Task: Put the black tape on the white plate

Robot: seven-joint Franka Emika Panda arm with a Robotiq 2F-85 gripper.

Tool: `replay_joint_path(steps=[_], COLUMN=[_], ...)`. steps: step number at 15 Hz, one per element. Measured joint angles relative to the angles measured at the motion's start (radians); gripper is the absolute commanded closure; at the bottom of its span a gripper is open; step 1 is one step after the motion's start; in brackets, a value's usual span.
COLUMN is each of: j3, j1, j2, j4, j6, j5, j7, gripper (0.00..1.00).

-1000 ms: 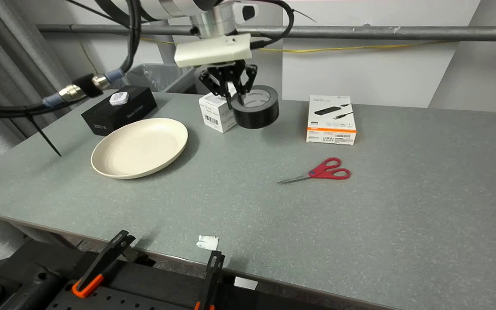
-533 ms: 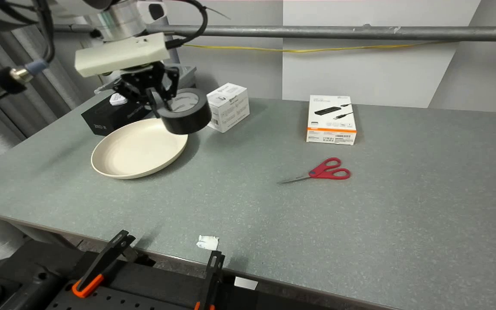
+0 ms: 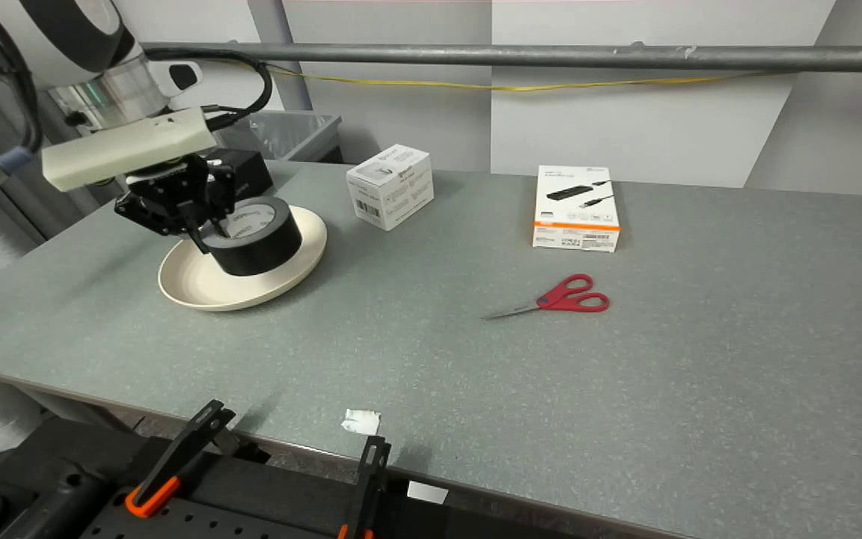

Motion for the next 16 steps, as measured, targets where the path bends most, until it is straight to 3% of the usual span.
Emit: replay_joint_path(steps=[4, 10, 11, 12, 13, 16], j3=[0.000, -0.053, -0.063, -0.072, -0.080, -0.107], j1=[0.017, 0.074, 0.089, 0.104, 0.118, 0.157], j2=[0.068, 0.181, 0.198, 0.214, 0.229, 0.257], j4=[0.031, 0.122, 0.138, 0.154, 0.168, 0.199], j6=[0.001, 0.048, 0.055, 0.057, 0.057, 0.057], j5=[-0.047, -0.188, -0.203, -0.213, -0.220, -0.244], j7=[0.001, 0.044, 0.055, 0.065, 0.072, 0.092], gripper=[0.94, 0.94, 0.75, 0.49, 0.49, 0.26])
